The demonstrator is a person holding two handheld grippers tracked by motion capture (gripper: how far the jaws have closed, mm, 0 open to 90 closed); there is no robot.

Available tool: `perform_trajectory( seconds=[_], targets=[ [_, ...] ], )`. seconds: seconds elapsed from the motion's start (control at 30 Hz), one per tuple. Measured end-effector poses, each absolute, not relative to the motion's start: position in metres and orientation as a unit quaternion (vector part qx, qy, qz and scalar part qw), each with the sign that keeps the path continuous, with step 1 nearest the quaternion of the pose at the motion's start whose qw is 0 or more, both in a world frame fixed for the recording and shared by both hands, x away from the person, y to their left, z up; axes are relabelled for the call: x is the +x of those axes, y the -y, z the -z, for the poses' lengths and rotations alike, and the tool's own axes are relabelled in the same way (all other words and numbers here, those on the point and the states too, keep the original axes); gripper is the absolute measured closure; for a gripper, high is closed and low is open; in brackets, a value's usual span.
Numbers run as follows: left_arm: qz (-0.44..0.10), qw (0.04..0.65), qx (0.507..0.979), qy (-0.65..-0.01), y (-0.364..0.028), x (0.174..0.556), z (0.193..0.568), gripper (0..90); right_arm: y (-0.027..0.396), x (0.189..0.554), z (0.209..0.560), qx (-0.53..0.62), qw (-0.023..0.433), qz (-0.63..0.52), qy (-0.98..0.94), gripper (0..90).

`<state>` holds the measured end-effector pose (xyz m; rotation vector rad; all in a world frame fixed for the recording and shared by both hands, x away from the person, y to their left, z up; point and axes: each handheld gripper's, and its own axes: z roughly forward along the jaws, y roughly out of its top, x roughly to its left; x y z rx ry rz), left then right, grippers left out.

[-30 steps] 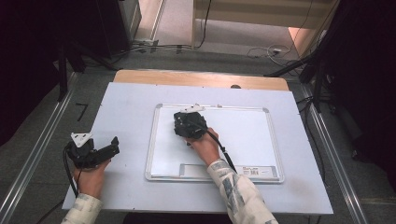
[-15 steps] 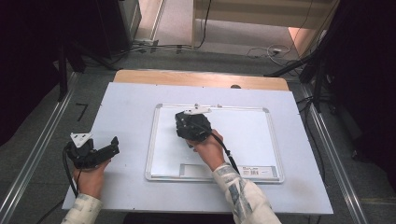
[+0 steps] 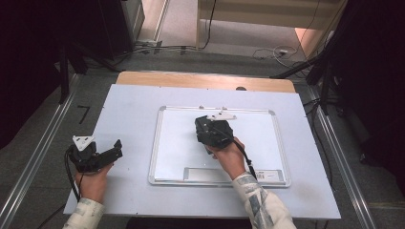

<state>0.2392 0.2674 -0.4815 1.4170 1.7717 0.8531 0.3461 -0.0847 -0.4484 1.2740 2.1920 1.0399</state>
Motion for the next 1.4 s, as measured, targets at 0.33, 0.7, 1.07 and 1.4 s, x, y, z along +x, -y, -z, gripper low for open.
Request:
perform_trajectory(
  seconds=[0.33, 0.7, 1.07, 1.4],
  targets=[
    [-0.33, 0.349, 0.551, -0.683, -0.265, 0.241, 0.482, 1.5, 0.116, 0.343, 0.452, 0.467, 0.211, -0.365, -0.777, 37.2],
    [-0.329, 0.348, 0.551, -0.683, -0.265, 0.241, 0.482, 1.5, 0.154, 0.338, 0.455, 0.489, 0.232, -0.352, -0.764, 37.1],
    [-0.328, 0.347, 0.553, -0.682, -0.263, 0.242, 0.482, 1.5, 0.201, 0.333, 0.458, 0.517, 0.259, -0.333, -0.745, 37.1],
    [-0.329, 0.348, 0.552, -0.683, -0.263, 0.241, 0.482, 1.5, 0.232, 0.328, 0.466, 0.55, 0.274, -0.315, -0.723, 37.1]
  ],
)
